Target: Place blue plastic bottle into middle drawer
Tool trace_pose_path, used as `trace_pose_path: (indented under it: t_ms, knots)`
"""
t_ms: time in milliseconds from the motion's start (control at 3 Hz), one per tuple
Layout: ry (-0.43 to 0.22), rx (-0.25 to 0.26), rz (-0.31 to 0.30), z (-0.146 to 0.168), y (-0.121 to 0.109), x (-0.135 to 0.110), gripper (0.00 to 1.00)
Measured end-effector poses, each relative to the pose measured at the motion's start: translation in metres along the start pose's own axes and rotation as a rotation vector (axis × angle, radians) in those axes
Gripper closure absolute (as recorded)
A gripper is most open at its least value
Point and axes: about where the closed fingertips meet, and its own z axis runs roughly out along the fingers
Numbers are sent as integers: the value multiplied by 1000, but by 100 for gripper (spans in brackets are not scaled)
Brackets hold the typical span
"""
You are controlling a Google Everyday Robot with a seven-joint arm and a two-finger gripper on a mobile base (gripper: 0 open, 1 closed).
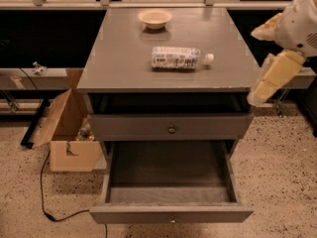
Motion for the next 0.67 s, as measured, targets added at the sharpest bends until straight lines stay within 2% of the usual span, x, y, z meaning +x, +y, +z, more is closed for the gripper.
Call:
trace_pose_path:
  t_ms: [333,667]
  knots:
    - [-142,-5,34,24,-45,-19,0]
    - [-226,-29,96,57,-87,-43,0]
